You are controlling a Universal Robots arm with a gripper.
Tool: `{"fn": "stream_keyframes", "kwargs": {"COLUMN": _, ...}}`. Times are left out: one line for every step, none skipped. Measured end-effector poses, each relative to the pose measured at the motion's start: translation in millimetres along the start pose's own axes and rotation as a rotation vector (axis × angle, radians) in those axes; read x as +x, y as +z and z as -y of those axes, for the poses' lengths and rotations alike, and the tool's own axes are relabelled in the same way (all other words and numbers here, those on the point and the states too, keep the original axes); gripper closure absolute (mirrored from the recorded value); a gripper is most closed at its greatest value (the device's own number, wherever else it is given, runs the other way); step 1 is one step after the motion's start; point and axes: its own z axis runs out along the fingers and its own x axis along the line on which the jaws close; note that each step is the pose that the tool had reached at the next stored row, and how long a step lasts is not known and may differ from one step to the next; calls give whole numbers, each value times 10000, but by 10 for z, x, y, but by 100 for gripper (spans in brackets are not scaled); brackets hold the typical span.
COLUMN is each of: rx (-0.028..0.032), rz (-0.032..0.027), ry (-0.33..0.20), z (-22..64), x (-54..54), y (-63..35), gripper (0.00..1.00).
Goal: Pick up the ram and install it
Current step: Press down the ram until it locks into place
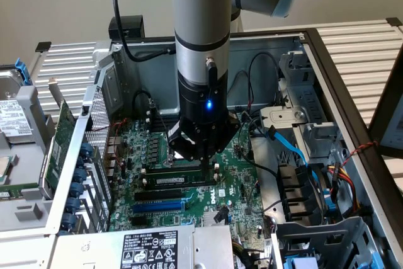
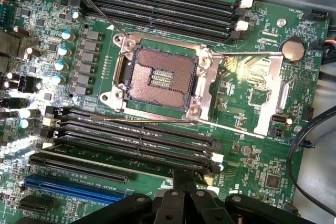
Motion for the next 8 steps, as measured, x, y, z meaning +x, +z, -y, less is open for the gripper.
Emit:
{"fn": "stream_keyframes", "kwargs": {"rx": -1, "rz": 1, "ry": 2, "z": 0, "x": 0, "y": 0, "gripper": 89}}
{"fn": "stream_keyframes", "kwargs": {"rx": 0, "rz": 0, "ry": 5, "z": 0, "x": 0, "y": 0, "gripper": 89}}
{"fn": "stream_keyframes", "kwargs": {"rx": 0, "rz": 1, "ry": 7, "z": 0, "x": 1, "y": 0, "gripper": 89}}
{"fn": "stream_keyframes", "kwargs": {"rx": 0, "rz": 1, "ry": 7, "z": 0, "x": 2, "y": 0, "gripper": 89}}
{"fn": "stream_keyframes", "kwargs": {"rx": -1, "rz": 2, "ry": 10, "z": -1, "x": 3, "y": -1, "gripper": 89}}
{"fn": "stream_keyframes", "kwargs": {"rx": -7, "rz": 1, "ry": 12, "z": -2, "x": 5, "y": -8, "gripper": 89}}
{"fn": "stream_keyframes", "kwargs": {"rx": -8, "rz": 5, "ry": 14, "z": -3, "x": 9, "y": -32, "gripper": 89}}
{"fn": "stream_keyframes", "kwargs": {"rx": -1, "rz": 1, "ry": 13, "z": -4, "x": 11, "y": -70, "gripper": 89}}
